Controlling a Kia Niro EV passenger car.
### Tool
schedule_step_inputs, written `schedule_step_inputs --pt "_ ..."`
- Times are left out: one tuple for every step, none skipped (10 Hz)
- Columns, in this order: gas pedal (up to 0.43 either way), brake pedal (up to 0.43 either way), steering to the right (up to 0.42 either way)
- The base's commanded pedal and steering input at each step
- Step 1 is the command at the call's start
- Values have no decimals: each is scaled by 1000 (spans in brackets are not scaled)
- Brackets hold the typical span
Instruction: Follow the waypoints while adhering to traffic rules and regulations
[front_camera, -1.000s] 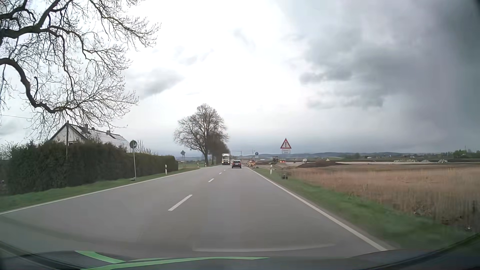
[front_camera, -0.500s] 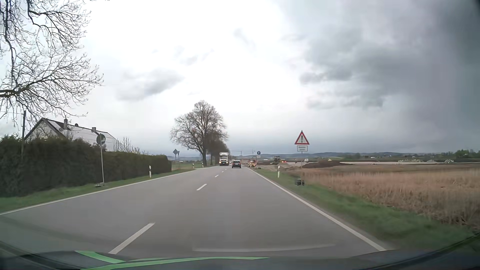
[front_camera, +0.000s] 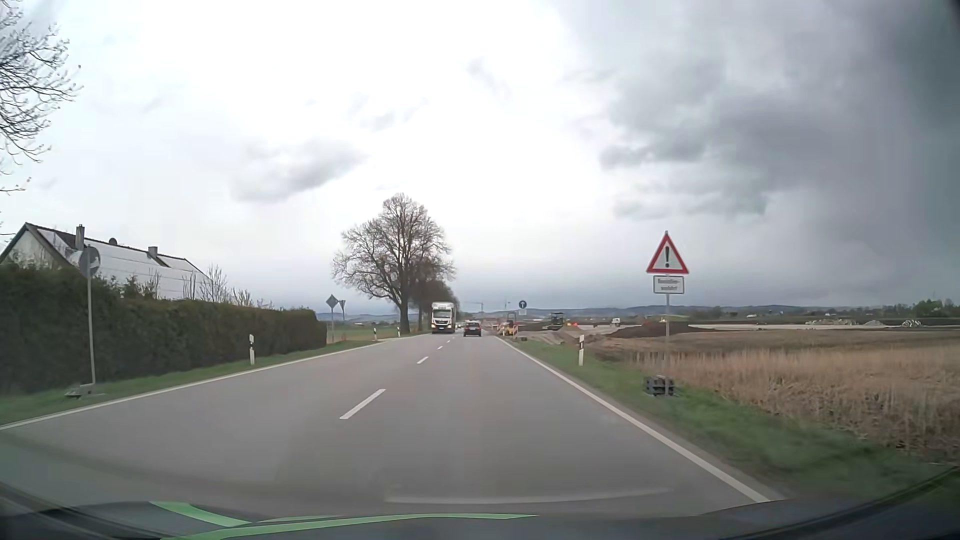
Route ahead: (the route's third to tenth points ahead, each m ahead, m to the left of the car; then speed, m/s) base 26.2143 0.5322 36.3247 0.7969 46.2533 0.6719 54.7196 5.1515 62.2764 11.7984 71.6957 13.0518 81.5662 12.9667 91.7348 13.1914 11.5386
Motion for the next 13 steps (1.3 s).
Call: schedule_step_inputs --pt "98 0 -1" --pt "98 0 -1" --pt "98 0 -1" --pt "98 0 -1" --pt "98 0 -1" --pt "98 0 -1" --pt "98 0 -1" --pt "98 0 -1" --pt "98 0 -1" --pt "98 0 -1" --pt "98 0 -1" --pt "98 0 -1" --pt "98 0 -1"
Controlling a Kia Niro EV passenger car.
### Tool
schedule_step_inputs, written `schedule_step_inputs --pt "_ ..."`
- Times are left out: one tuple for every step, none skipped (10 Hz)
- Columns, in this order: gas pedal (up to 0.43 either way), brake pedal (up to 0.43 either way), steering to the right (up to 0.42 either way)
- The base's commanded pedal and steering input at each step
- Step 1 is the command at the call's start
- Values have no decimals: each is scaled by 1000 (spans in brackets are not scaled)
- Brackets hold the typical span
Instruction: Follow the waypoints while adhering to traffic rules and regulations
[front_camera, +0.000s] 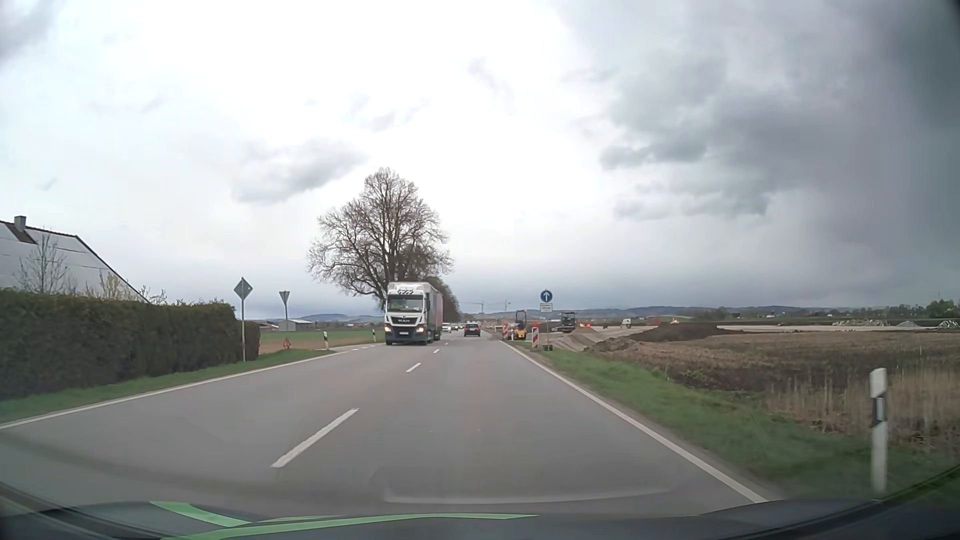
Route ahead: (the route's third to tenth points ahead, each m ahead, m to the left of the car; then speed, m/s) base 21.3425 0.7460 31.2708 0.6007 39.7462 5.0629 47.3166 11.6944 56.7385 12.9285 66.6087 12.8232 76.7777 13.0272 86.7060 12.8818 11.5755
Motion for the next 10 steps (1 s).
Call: schedule_step_inputs --pt "98 0 -1" --pt "98 0 -1" --pt "98 0 -2" --pt "98 0 -2" --pt "98 0 -1" --pt "98 0 -2" --pt "98 0 -2" --pt "98 0 -2" --pt "98 0 -2" --pt "98 0 -2"
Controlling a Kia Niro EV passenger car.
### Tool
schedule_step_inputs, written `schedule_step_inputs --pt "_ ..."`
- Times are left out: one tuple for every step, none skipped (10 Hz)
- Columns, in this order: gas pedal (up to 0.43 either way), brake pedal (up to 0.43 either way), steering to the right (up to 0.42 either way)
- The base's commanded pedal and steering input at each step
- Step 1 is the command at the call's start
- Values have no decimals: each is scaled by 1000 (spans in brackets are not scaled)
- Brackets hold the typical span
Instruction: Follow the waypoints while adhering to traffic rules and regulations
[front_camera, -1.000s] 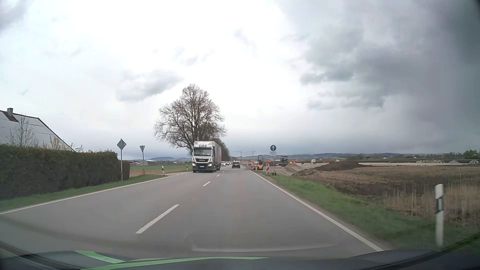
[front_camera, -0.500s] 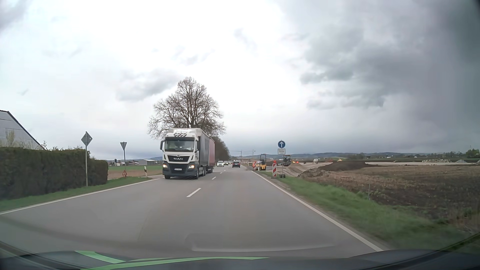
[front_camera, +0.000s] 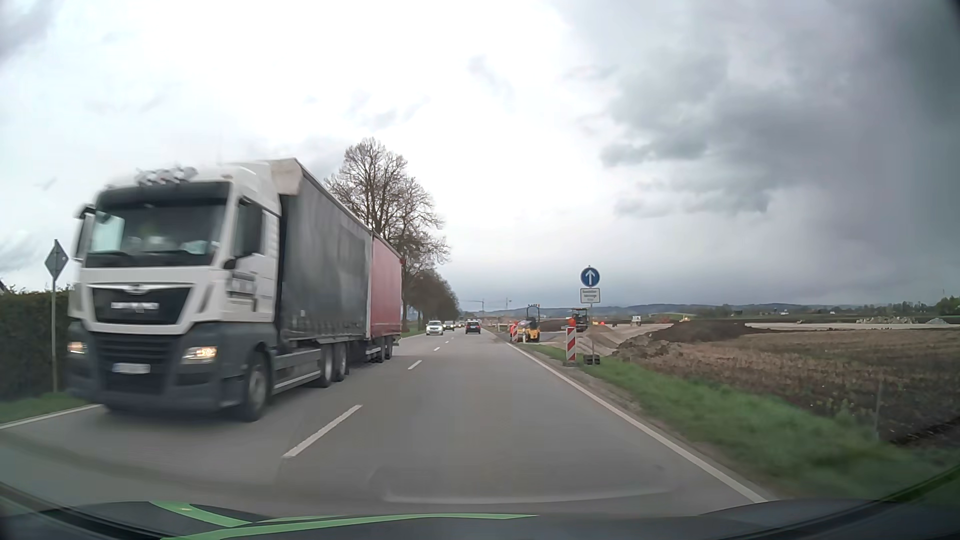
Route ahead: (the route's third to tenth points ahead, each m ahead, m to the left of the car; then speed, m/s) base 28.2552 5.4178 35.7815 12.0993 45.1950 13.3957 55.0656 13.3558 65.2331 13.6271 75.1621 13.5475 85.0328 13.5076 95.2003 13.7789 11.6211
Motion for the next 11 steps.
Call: schedule_step_inputs --pt "98 0 -2" --pt "98 0 -2" --pt "98 0 -2" --pt "98 0 -2" --pt "98 0 -2" --pt "98 0 -2" --pt "98 0 -2" --pt "98 0 -2" --pt "98 0 -2" --pt "98 0 -2" --pt "98 0 -2"
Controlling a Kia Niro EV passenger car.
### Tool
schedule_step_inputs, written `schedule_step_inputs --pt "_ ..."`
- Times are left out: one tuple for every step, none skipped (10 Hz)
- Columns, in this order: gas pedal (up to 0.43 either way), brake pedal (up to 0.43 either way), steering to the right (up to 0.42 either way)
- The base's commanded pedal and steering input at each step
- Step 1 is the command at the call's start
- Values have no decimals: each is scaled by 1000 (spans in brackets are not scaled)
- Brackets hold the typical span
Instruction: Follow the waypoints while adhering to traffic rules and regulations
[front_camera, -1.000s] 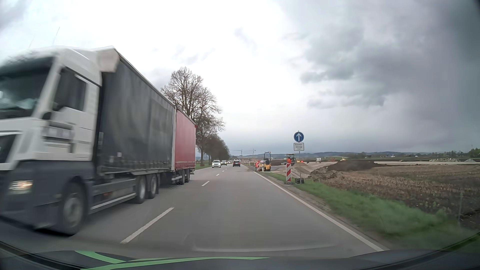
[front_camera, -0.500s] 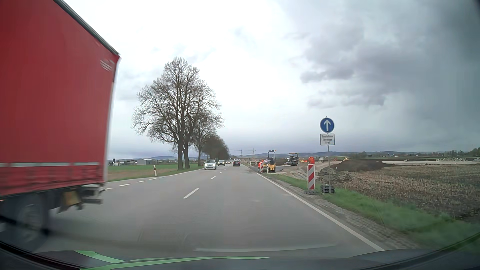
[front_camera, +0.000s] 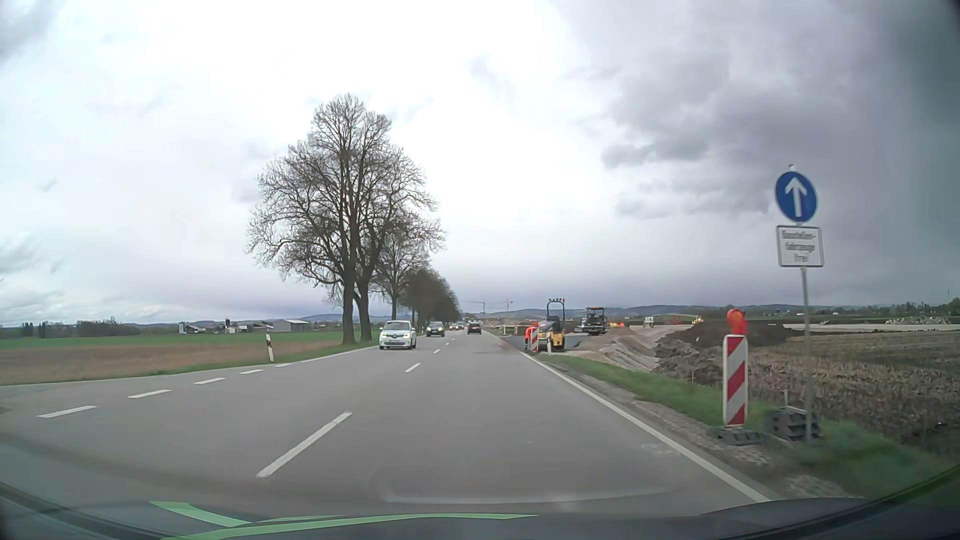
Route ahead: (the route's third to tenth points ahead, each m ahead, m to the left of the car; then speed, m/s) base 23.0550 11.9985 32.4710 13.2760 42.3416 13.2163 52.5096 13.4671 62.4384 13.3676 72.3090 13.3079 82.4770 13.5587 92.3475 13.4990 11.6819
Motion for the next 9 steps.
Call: schedule_step_inputs --pt "98 0 -2" --pt "98 0 -2" --pt "98 0 -2" --pt "98 0 -2" --pt "98 0 -2" --pt "98 0 -2" --pt "98 0 -2" --pt "98 0 -2" --pt "98 0 -2"
